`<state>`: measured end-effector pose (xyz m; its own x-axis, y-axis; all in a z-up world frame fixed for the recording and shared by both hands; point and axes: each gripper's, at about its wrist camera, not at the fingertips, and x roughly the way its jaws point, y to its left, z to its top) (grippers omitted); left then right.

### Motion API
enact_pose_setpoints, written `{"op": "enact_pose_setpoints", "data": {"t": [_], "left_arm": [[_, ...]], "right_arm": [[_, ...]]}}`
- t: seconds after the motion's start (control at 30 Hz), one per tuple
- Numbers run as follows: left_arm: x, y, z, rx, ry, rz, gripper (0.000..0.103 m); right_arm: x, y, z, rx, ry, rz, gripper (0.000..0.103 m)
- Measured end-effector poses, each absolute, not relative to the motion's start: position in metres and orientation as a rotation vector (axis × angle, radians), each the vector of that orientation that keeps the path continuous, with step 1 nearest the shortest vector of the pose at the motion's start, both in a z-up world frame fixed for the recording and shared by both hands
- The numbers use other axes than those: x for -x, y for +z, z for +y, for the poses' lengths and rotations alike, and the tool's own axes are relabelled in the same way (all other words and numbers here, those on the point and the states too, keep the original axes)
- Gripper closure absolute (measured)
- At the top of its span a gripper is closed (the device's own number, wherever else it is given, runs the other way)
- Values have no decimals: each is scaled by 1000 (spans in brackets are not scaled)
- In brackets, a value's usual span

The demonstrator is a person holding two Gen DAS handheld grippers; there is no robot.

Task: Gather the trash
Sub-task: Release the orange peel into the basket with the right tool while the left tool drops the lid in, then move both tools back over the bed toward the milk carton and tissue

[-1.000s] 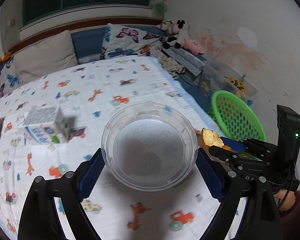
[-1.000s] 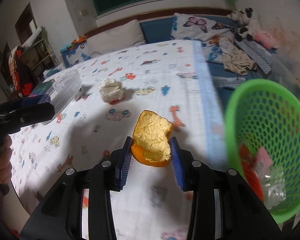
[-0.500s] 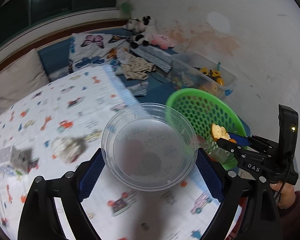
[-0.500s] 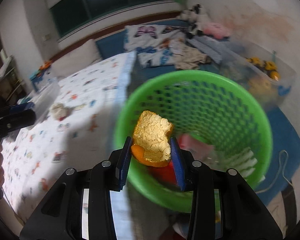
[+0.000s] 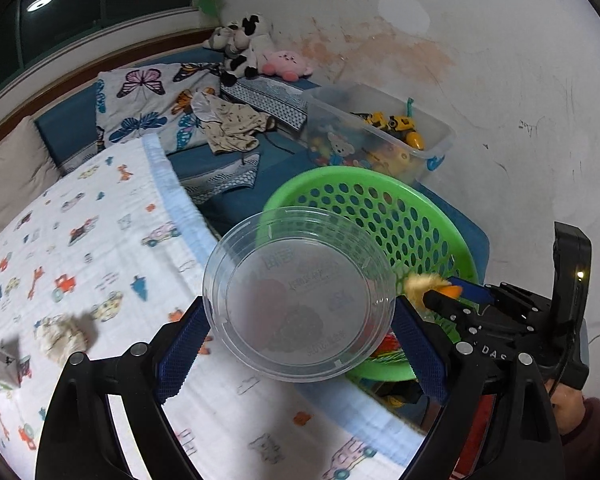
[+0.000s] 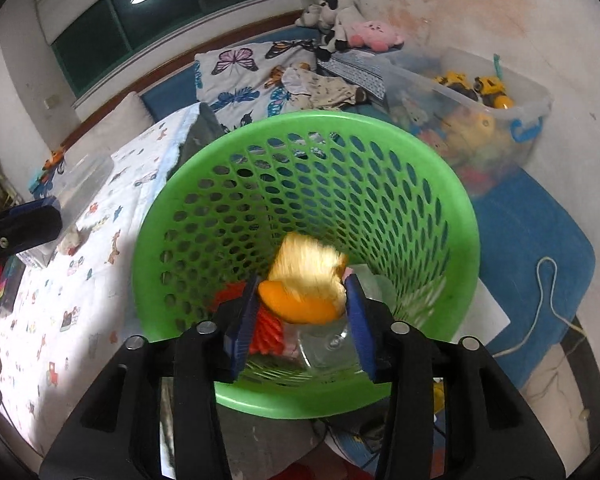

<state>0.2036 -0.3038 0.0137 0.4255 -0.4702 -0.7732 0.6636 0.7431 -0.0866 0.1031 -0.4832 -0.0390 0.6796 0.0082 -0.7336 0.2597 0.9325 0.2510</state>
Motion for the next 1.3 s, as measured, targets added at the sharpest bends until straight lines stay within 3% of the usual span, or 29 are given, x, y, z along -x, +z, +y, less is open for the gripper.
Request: {"op": "enact_pose_setpoints", "data": {"t": [0.7, 1.3], "left_arm": [[-207, -10, -339, -254, -747, 943, 15], [-202, 20, -271, -213, -666, 881, 13]], "right_arm": [[-77, -24, -493, -346, -182, 765, 45], [-95, 13, -440, -262, -53, 725, 36]]}}
